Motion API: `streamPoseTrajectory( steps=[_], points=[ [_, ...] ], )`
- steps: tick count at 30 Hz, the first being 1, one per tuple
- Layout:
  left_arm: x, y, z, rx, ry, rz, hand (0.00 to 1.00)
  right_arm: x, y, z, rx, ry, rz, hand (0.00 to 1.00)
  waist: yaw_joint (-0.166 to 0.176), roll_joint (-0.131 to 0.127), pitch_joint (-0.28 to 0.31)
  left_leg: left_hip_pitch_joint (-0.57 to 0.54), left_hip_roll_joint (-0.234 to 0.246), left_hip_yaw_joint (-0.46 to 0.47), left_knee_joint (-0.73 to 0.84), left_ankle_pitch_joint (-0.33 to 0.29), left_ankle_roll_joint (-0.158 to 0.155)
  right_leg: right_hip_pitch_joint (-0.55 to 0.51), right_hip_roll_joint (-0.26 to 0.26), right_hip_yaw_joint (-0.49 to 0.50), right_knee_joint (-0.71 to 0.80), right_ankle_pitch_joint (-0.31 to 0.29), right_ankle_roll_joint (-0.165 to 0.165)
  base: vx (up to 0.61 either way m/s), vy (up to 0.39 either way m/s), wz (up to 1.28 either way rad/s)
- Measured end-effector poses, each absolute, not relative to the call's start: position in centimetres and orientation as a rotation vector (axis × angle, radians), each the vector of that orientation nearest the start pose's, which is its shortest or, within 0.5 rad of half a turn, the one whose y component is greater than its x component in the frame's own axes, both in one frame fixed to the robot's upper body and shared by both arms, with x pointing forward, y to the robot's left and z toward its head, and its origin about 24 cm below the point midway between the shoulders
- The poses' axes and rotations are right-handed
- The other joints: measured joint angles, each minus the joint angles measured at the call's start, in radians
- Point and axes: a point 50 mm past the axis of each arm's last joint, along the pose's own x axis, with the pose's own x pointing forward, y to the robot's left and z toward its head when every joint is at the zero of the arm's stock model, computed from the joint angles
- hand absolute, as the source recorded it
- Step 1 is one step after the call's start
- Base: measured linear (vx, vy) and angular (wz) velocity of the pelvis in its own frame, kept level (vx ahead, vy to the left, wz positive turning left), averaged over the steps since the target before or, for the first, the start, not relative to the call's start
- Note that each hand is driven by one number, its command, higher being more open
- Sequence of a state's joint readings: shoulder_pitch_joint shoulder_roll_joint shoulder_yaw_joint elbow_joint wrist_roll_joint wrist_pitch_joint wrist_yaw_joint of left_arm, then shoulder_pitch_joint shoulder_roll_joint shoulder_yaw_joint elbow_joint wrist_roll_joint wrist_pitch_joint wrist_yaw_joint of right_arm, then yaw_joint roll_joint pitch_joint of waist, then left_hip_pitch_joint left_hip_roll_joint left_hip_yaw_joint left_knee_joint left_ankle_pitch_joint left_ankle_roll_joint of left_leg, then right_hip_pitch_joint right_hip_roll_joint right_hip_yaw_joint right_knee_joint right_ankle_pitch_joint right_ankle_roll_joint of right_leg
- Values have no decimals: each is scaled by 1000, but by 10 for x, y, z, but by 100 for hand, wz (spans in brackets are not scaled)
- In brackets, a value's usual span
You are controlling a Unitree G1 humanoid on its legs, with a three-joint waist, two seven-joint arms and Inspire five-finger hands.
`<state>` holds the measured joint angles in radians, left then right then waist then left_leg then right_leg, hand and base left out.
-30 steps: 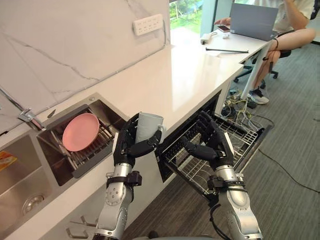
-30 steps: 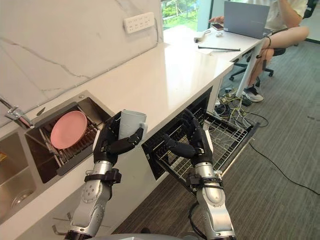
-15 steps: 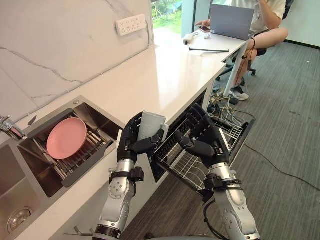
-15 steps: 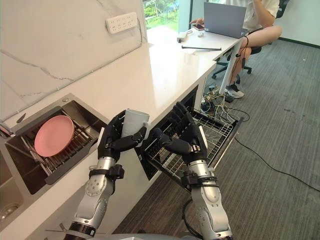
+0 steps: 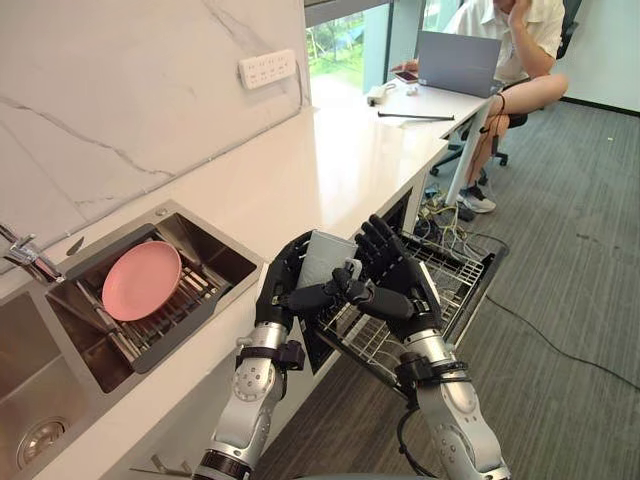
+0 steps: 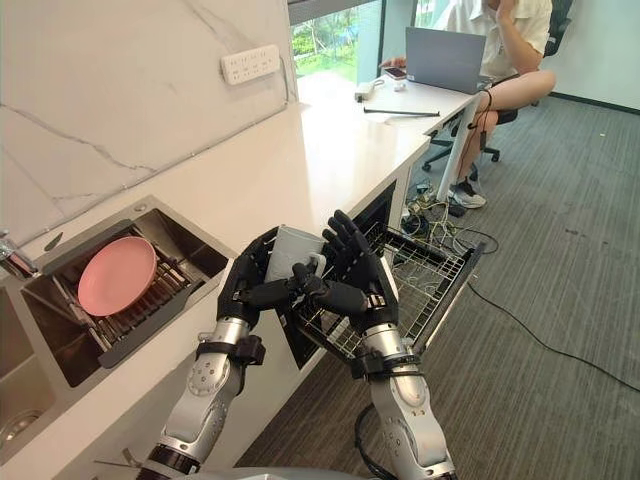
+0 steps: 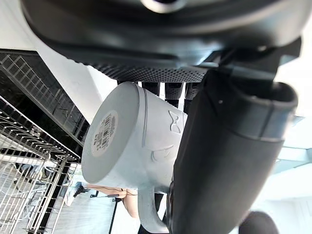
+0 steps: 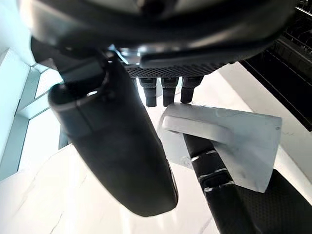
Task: Walk over to the sink, pick up the cup, carry it to the dishwasher, place the cup inside the dishwasher, then close the dishwasher door
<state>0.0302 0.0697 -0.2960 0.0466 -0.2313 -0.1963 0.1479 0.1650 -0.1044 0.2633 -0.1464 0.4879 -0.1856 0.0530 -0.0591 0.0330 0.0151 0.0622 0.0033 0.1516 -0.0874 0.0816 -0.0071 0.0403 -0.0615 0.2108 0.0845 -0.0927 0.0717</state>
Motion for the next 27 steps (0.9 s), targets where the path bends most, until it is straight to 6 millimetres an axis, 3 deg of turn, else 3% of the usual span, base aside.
streamPoseTrajectory(
  steps=[13,14,27],
  points=[
    [235,79,51,-169,-120,-218,30,218,-113,48,442,-89,184,90,4,-21,-22,-18,-3,-21,-5,22,-1,-11,1,-23,-5,13,-5,-22,-14,5],
    [235,79,51,-169,-122,-220,30,219,-113,49,442,-91,183,30,5,-22,-23,-19,-3,-24,-6,24,0,-11,1,-26,-6,14,-6,-15,-10,9],
    [236,76,53,-160,-118,-250,30,224,-119,47,493,-81,143,30,15,-39,-43,-39,-3,-33,-6,42,0,-24,1,-35,-16,27,-8,-7,-2,2]
  ],
)
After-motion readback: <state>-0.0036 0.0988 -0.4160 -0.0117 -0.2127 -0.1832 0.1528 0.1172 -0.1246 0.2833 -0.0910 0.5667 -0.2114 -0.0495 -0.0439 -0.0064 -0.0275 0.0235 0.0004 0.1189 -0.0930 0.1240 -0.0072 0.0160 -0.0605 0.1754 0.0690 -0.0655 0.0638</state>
